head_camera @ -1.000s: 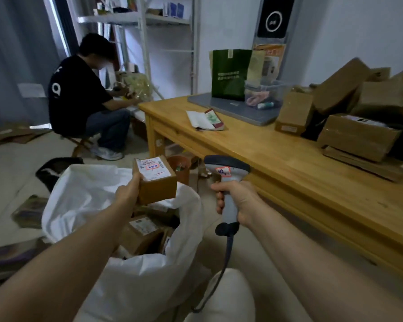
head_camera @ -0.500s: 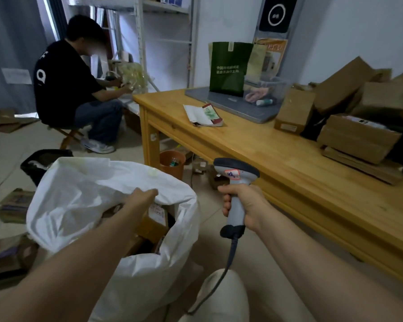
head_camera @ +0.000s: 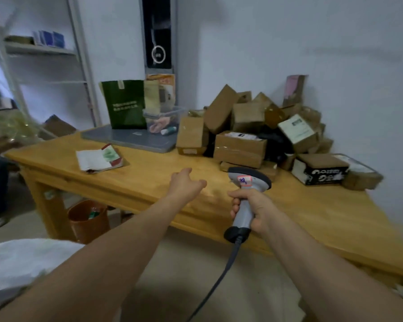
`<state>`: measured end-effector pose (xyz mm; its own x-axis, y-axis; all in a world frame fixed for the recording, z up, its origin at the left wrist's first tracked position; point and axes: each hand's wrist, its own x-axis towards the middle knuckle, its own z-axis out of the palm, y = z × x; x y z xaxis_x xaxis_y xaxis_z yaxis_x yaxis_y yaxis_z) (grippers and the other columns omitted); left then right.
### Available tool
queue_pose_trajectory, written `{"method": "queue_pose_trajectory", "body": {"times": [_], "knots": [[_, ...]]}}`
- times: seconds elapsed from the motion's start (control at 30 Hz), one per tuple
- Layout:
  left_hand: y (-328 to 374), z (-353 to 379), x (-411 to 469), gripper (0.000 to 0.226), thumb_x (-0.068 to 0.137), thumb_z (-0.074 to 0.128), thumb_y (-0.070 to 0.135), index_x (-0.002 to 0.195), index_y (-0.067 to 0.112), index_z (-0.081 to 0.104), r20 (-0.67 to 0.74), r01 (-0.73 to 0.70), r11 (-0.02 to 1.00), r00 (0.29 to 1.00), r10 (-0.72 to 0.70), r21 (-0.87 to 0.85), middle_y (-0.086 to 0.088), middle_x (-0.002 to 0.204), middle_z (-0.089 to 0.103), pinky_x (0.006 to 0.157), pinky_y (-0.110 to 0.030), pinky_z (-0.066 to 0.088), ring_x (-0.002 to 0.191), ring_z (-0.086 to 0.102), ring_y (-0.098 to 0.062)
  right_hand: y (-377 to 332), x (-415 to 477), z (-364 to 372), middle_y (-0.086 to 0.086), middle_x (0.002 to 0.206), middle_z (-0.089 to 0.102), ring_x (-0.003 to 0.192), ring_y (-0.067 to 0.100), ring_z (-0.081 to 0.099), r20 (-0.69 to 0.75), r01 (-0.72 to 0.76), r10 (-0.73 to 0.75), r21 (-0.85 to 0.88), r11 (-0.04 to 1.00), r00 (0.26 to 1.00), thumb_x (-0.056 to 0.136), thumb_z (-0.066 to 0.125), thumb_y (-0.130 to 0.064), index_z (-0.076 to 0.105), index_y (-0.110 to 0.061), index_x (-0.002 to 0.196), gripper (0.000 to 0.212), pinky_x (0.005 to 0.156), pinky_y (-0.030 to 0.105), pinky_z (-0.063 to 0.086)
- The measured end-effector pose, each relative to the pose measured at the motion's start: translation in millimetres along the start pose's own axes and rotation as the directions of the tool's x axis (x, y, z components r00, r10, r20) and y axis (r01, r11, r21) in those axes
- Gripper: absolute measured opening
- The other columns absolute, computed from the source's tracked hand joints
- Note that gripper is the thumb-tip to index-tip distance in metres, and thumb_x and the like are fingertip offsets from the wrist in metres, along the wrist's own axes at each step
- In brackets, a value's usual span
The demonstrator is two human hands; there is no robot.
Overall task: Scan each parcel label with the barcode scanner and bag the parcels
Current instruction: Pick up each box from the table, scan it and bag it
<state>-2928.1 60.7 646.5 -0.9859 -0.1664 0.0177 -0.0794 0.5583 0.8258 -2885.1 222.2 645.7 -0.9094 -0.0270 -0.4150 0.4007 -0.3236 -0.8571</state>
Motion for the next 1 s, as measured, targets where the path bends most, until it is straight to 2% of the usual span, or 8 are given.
{"method": "queue_pose_trajectory", "body": {"times": [0.23,0.37,0.47,0.57,0.7,0.83,0.93,1.0], "knots": [[68,53,41,0.050,0.092,0.060,0.022,0.138,0.010,0.046,0.030,-0.181,0.975,0.983,0.179,0.127,-0.010,0.138,0.049,0.092,-0.032,0.042,0.124,0.048,-0.027,-56,35,-66,0.002,0.050,0.051,0.040,0.014,0.047,-0.114,0.100,-0.090,0.084,0.991,0.989,0.086,0.063,-0.004,0.053,-0.007,0.072,0.017,0.044,0.026,0.046],[82,62,88,0.042,0.096,0.055,0.023,0.135,0.009,0.049,-0.012,-0.183,0.980,0.983,0.184,0.081,-0.010,0.131,0.056,0.078,-0.027,0.039,0.115,0.055,-0.025,-97,72,-79,0.009,0.067,0.067,0.058,0.018,0.062,-0.137,0.229,-0.214,0.101,0.968,0.967,0.086,0.066,-0.010,0.062,-0.003,0.091,0.010,0.055,0.029,0.055],[86,65,132,0.051,0.098,0.051,0.029,0.144,0.010,0.038,-0.040,-0.130,0.991,0.991,0.129,-0.020,-0.009,0.139,0.050,0.089,-0.031,0.041,0.123,0.050,-0.026,-121,111,-83,0.013,0.099,0.070,0.080,0.023,0.067,-0.208,0.275,-0.249,0.104,0.956,0.946,0.077,0.076,-0.017,0.062,-0.006,0.112,0.040,0.062,0.034,0.056],[88,76,177,0.065,0.099,0.049,0.036,0.152,0.013,0.020,-0.025,-0.069,0.987,0.997,0.066,-0.143,-0.008,0.155,0.030,0.110,-0.039,0.031,0.141,0.031,-0.028,-132,144,-79,0.010,0.098,0.064,0.078,0.025,0.062,-0.205,0.257,-0.237,0.076,0.963,0.950,0.067,0.082,-0.025,0.057,-0.008,0.122,0.063,0.056,0.034,0.051],[94,93,211,0.070,0.099,0.048,0.038,0.154,0.018,0.011,0.036,0.031,0.959,0.999,-0.022,-0.282,-0.007,0.158,0.022,0.115,-0.047,0.029,0.143,0.025,-0.030,-139,171,-72,0.014,0.108,0.069,0.095,0.034,0.067,-0.189,0.307,-0.284,0.103,0.946,0.940,0.048,0.087,-0.028,0.059,-0.011,0.121,0.080,0.083,0.051,0.056],[94,93,217,0.064,0.096,0.053,0.038,0.149,0.011,0.028,0.015,0.071,0.912,0.997,-0.070,-0.405,-0.011,0.147,0.041,0.109,-0.047,0.037,0.133,0.040,-0.032,-136,167,-69,0.013,0.108,0.069,0.095,0.030,0.067,-0.227,0.355,-0.326,0.103,0.929,0.918,0.066,0.082,-0.022,0.059,-0.012,0.120,0.059,0.076,0.044,0.057],[82,76,204,0.045,0.094,0.058,0.036,0.130,0.008,0.052,-0.014,0.108,0.858,0.991,-0.133,-0.502,-0.013,0.126,0.058,0.103,-0.047,0.043,0.117,0.053,-0.031,-122,146,-69,0.012,0.107,0.069,0.090,0.024,0.067,-0.231,0.379,-0.342,0.136,0.915,0.911,0.074,0.078,-0.017,0.059,-0.011,0.117,0.047,0.060,0.034,0.053],[70,62,189,0.034,0.092,0.062,0.031,0.119,0.010,0.060,-0.029,0.115,0.837,0.988,-0.155,-0.535,-0.010,0.113,0.064,0.099,-0.043,0.048,0.106,0.058,-0.027,-108,128,-66,0.011,0.104,0.070,0.092,0.024,0.067,-0.236,0.389,-0.347,0.159,0.908,0.908,0.073,0.077,-0.013,0.060,-0.012,0.113,0.043,0.062,0.032,0.052]]}}
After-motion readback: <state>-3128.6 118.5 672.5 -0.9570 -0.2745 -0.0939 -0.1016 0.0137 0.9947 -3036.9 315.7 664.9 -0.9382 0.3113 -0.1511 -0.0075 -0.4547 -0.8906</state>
